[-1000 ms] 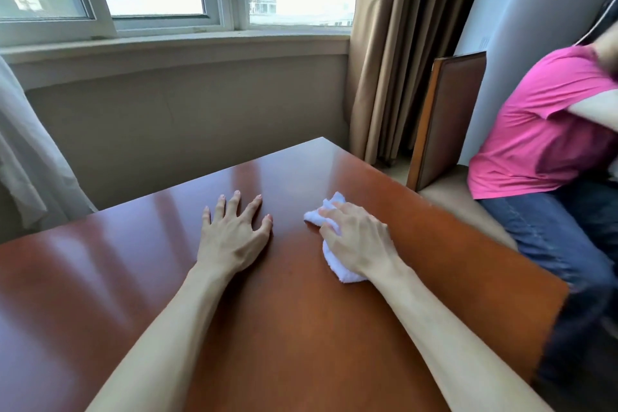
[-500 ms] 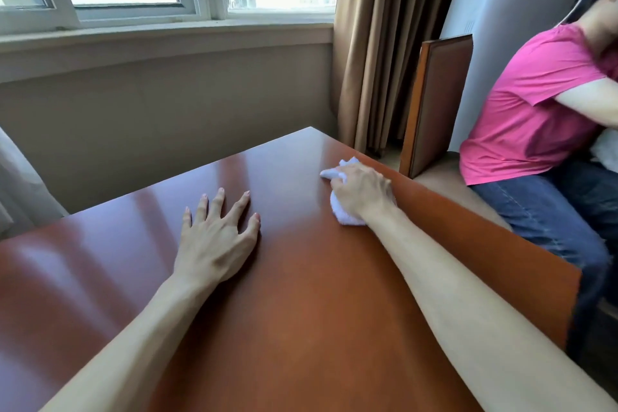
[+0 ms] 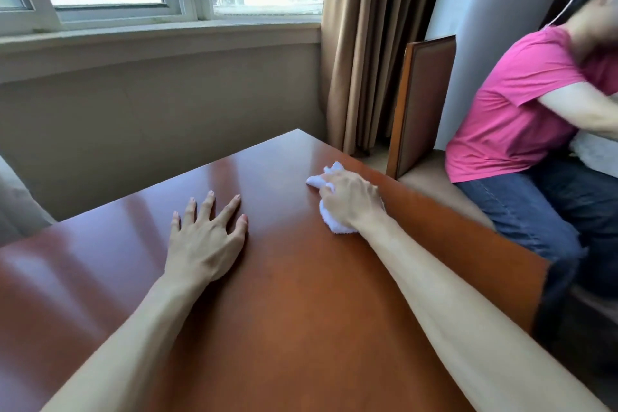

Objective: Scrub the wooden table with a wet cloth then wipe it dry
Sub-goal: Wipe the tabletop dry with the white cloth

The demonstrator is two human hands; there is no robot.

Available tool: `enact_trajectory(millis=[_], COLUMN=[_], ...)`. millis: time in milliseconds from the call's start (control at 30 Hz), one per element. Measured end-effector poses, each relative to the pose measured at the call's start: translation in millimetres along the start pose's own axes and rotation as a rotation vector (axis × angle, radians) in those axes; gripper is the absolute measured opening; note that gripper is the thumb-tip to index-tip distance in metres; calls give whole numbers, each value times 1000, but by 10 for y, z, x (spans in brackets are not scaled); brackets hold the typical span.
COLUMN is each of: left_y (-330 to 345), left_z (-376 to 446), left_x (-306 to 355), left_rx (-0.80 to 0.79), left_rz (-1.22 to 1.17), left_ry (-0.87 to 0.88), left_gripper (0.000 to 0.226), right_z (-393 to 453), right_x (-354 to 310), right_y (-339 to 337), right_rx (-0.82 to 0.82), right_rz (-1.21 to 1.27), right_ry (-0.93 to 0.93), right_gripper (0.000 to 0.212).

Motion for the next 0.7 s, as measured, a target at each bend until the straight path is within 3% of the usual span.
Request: enact_trajectory(millis=[100,267,467,700], left_y=[-77,-218,61,121], left_z=[-3,-116,-351,-297], left_x=[83,613,815,763], left_rx=[-4,21,-54,-13], left_rz=[81,136,-4,-34], left_ry=[20,176,253,224], left_gripper=[58,58,61,61], right_z=[-939,-1843,-941,746], right_x=[-227,-297,72,496], right_y=[-54,-38,-145,-70], right_rx=[-11,-14,20,22], right_rz=[12,36,63,21], right_ry=[-102,-149,-13,81], right_gripper=[44,64,42,48])
Point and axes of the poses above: each hand's wrist, its own z-axis towards the middle knuckle, its own y-axis out of the palm, x = y × z, the point moved 10 cm from there along z, towards the middle knuckle
